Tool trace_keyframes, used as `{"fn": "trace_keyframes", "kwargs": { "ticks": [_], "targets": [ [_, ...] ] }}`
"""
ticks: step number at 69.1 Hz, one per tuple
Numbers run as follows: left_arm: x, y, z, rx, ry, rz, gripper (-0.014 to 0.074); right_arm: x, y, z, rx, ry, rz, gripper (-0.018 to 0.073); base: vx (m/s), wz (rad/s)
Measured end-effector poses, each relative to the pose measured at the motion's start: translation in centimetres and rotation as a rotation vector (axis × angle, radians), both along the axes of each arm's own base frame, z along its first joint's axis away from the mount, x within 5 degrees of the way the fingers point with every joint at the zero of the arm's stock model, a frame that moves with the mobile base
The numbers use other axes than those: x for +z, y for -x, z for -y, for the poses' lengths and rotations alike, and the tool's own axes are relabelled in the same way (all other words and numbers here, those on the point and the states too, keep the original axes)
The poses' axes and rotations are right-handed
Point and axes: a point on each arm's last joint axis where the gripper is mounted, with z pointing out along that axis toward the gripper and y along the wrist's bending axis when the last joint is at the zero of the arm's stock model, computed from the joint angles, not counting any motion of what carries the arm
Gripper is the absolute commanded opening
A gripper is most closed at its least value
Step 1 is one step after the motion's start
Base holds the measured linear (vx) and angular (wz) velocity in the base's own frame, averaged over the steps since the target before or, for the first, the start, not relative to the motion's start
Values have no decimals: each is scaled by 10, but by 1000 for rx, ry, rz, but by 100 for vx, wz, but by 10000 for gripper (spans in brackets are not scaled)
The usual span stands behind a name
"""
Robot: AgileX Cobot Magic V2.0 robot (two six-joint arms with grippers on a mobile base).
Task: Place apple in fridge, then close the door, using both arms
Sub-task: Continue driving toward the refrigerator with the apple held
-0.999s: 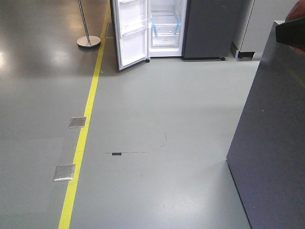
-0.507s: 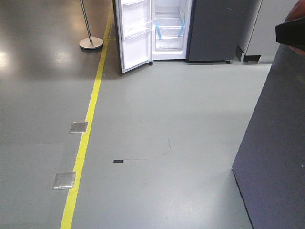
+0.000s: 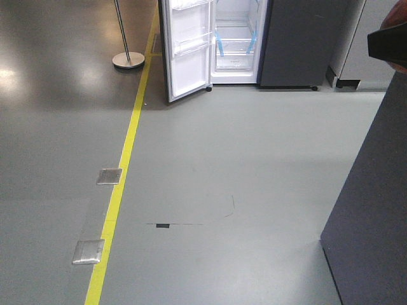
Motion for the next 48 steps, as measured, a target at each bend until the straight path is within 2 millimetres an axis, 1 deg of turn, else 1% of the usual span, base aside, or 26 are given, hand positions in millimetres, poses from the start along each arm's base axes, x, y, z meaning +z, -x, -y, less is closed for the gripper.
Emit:
{"fn": "trace_keyframes", "kwargs": {
  "ticks": [48],
  "targets": [
    [0,0,0,0,0,0,-8,0,0,0,0,0,0,76,15,2]
  ]
}}
